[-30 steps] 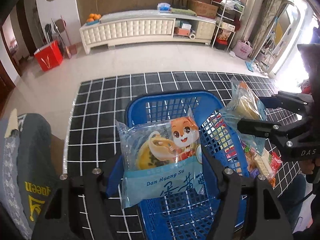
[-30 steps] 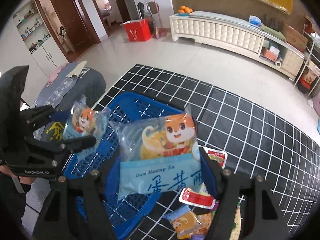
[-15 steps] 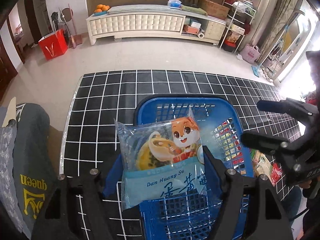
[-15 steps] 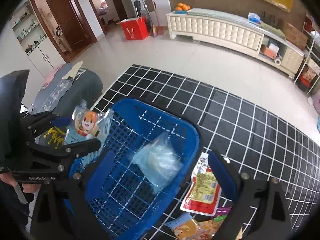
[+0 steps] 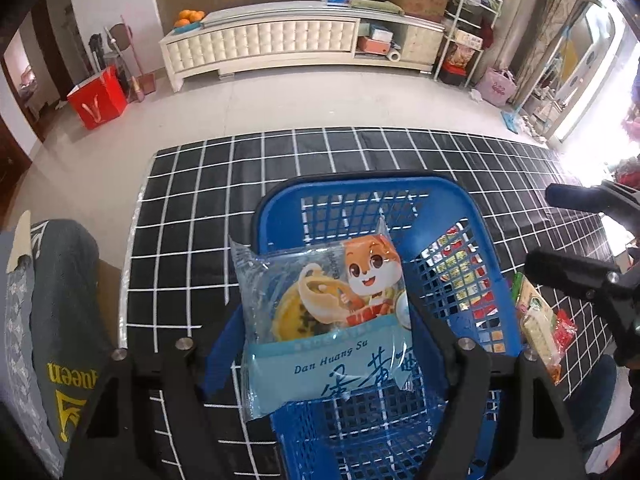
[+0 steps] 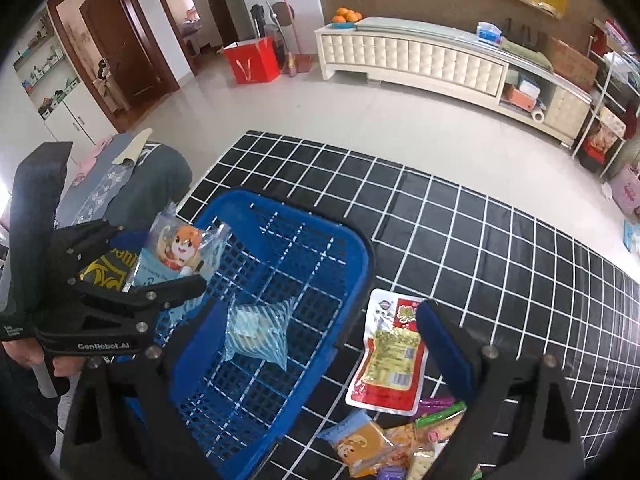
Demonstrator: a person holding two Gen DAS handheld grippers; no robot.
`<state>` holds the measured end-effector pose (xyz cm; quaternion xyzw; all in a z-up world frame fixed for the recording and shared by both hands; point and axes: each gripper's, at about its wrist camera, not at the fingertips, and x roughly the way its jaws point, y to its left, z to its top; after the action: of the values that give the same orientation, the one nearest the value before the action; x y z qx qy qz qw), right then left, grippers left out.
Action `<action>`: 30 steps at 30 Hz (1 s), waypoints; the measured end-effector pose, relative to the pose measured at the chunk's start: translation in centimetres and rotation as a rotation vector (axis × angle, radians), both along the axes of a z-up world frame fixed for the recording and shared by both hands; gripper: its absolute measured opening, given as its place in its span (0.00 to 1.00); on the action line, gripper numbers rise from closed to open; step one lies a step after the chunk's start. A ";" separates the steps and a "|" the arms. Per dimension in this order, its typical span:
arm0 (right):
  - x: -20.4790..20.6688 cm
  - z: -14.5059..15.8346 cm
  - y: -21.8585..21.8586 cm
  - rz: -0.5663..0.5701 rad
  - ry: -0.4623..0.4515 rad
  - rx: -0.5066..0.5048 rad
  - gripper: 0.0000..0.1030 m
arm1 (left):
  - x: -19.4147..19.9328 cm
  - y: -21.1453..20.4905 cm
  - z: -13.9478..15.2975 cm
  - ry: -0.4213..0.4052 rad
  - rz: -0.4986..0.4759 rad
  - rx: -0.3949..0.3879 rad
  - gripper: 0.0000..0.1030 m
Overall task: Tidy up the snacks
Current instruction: 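Lower both cake bags into the blue basket and open both tools, then withdraw both tools from the basket back toward the snack pile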
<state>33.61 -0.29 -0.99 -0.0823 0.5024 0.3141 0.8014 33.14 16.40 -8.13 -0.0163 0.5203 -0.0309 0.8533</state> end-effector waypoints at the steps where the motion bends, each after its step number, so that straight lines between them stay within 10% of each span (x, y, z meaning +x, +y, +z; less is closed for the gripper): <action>1: 0.0 -0.1 0.0 0.000 0.001 0.000 0.95 | 0.1 -0.1 0.0 -0.003 -0.004 -0.002 0.72; 16: 0.1 -1.2 -0.9 -0.022 0.026 0.011 0.95 | -0.1 -1.4 1.8 -0.122 -0.039 0.008 0.92; 30: -5.6 5.0 -5.6 -0.066 -0.070 0.057 0.95 | -7.7 -5.2 7.5 -0.212 -0.076 0.015 1.00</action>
<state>27.97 -5.94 4.05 -0.0540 0.4675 0.2987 0.8302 25.48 11.16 -0.61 0.0134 0.4276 -0.0610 0.9018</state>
